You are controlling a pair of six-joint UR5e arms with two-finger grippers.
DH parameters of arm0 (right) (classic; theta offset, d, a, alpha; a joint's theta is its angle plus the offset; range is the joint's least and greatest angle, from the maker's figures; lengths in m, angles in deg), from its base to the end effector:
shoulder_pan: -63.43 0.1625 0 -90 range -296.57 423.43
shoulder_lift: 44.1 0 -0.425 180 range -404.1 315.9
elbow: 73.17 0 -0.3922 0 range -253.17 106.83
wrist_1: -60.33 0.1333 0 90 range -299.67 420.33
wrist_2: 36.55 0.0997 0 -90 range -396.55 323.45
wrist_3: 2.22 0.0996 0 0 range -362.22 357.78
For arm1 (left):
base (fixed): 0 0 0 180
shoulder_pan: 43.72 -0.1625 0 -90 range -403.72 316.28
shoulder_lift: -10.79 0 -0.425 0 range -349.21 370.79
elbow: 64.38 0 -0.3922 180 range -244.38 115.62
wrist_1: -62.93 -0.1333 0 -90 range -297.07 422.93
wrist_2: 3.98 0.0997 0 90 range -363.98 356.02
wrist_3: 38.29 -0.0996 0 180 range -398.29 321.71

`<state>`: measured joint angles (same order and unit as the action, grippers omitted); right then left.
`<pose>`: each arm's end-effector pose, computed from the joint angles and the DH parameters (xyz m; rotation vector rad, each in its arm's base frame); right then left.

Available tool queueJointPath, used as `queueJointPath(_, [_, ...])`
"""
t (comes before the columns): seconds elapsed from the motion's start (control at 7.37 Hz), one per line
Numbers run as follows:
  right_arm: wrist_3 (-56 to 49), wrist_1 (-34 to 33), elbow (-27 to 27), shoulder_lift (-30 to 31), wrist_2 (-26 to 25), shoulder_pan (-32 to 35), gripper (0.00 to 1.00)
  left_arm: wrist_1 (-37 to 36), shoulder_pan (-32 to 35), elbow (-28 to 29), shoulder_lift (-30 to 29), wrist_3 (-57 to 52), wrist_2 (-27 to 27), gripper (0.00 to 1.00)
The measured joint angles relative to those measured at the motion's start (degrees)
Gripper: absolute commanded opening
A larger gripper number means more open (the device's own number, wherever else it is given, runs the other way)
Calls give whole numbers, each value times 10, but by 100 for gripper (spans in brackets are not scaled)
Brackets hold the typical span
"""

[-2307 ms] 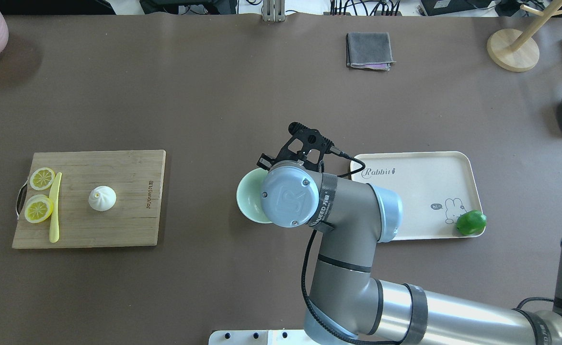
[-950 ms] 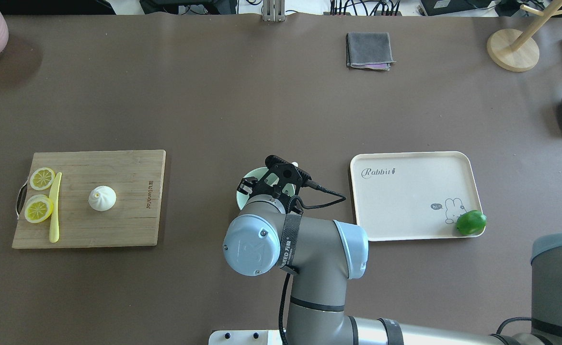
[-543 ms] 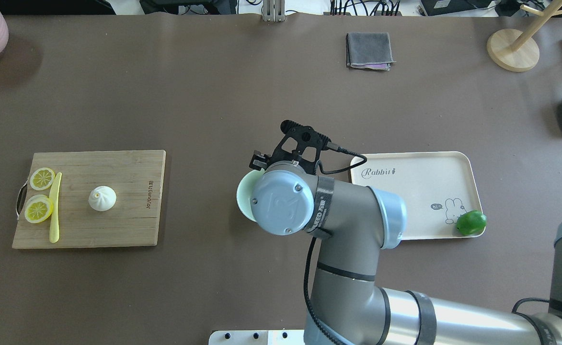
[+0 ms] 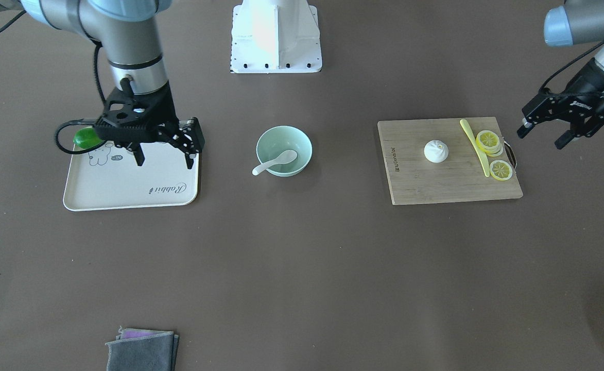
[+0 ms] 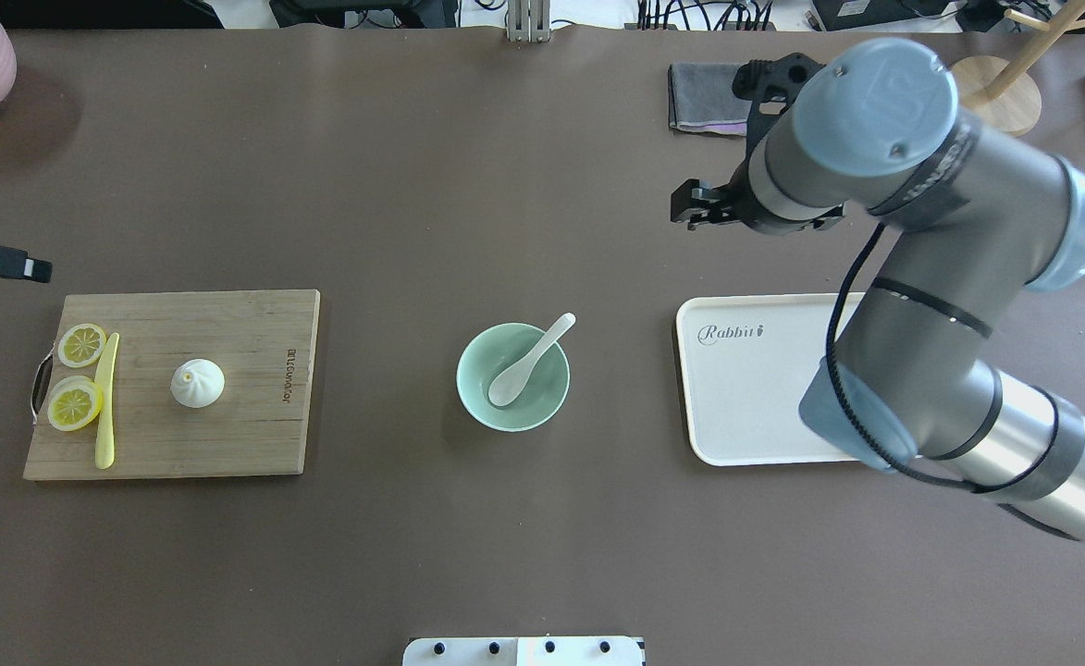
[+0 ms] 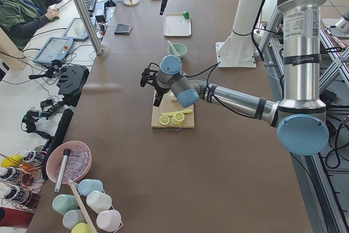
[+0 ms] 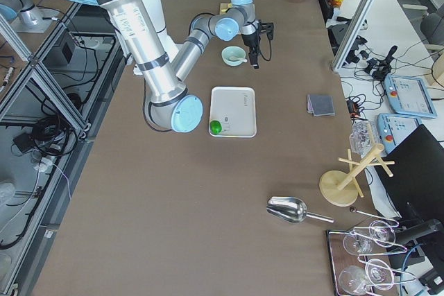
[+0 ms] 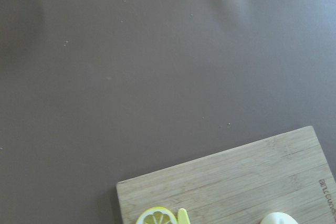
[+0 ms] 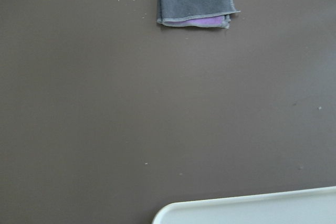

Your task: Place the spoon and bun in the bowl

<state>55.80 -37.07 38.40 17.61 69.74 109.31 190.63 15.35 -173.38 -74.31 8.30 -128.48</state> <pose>-0.3367 -0.4986 0.2401 0.2516 -0.7431 0.1247 0.1757 -0.4429 0.4628 0.3312 0.9817 0.0236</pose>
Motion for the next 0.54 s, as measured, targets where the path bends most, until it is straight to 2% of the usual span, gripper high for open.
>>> queueJointPath(0.27, [-218, 0, 2, 70, 132, 124, 100, -1, -131, -6, -15, 96, 118, 98])
queueJointPath(0.54, [-364, 1, 1, 128, 193, 197, 100, -2, -204, 12, -23, 119, 188, 93])
